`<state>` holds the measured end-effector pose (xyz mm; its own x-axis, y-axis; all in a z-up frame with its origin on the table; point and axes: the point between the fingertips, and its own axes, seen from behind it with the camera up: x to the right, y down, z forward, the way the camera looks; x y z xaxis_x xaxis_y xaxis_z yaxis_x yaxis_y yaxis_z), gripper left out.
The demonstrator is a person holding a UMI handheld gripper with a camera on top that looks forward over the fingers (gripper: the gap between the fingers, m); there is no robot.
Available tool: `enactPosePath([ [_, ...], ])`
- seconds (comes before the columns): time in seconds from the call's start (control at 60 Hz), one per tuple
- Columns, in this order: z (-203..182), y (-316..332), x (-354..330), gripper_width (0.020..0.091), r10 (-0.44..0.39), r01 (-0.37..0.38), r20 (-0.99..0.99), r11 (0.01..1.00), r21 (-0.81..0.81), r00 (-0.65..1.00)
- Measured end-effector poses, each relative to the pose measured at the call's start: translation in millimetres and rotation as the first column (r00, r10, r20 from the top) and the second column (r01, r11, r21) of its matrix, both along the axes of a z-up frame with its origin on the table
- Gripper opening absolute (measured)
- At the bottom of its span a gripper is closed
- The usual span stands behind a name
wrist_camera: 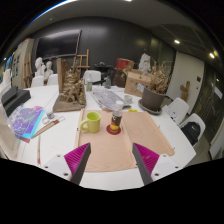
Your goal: Pour water
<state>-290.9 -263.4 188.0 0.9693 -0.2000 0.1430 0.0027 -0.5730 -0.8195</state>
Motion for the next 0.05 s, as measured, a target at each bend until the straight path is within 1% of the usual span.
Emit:
enactPosePath([
  [0.05,1.4,0.6,2.5,0.0857,-0.004,0.004,0.003,1.0,0.001,1.0],
])
